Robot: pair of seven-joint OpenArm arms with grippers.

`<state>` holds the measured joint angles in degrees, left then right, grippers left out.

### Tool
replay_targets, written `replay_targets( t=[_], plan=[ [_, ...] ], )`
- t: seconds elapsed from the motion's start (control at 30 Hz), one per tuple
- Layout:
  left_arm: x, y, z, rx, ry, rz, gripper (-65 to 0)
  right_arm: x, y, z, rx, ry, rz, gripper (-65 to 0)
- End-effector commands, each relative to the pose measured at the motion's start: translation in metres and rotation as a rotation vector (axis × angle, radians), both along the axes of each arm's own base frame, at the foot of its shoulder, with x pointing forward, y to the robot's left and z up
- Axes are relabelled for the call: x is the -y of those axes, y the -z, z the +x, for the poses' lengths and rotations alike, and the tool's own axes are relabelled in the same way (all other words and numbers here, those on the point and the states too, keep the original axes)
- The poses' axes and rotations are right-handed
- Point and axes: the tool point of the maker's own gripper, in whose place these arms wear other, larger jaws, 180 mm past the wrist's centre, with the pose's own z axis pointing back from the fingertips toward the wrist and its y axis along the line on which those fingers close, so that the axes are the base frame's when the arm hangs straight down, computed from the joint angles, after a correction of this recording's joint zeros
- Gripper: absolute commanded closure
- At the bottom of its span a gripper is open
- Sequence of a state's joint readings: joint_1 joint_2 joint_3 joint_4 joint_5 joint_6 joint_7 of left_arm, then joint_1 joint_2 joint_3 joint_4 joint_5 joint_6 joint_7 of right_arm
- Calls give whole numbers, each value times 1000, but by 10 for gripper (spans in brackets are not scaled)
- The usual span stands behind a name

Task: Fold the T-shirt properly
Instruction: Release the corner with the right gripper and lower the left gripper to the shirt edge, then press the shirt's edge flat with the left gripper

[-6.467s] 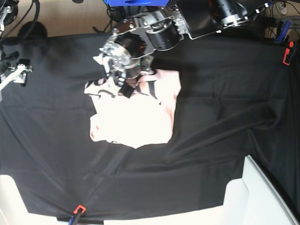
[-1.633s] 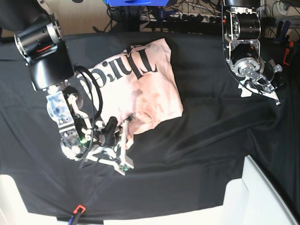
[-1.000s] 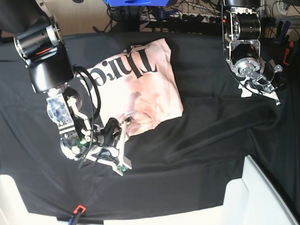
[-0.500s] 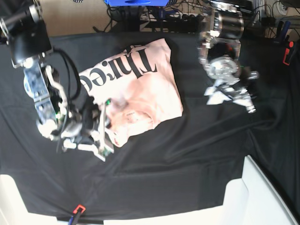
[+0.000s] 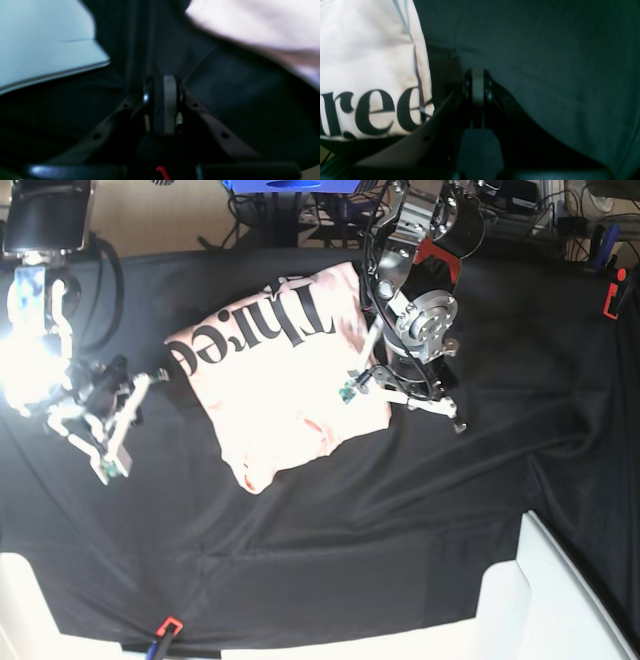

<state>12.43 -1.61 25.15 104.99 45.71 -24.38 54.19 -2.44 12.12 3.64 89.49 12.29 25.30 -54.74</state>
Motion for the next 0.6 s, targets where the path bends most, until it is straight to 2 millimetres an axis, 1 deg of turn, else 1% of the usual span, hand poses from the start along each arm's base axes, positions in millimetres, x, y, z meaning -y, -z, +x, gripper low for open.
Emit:
replay_targets(
  t=[0.0,0.07,0.2,0.23,0.3,0.4,0.43,0.5,0.57],
  plan=[
    [8,-11,10,40,7,-38,-62,7,-9,6,38,13,0,0],
    [22,-9,14,27,20,-118,-62,13,-3,-4,18,34,-2,0],
    [40,0,19,-25,14,-284,-62,21,8,-24,-23,60,-3,0],
    [40,8,19,-50,13,-291,-62,23,12,-30,-36,66,-4,0],
    [33,29,17,-106,5,-248,-62,22,17,-40,-55,64,-4,0],
    [21,57,11,-182,-14,-194,-62,20,15,-51,-55,54,-10,0],
    [20,64,10,-202,-17,-188,-60,19,12,-54,-49,49,-13,0],
    [8,76,11,-229,-24,-163,-60,16,5,-56,-31,38,-18,0],
    [0,83,13,-226,-30,-179,-60,15,0,-58,-17,30,-22,0]
  ],
)
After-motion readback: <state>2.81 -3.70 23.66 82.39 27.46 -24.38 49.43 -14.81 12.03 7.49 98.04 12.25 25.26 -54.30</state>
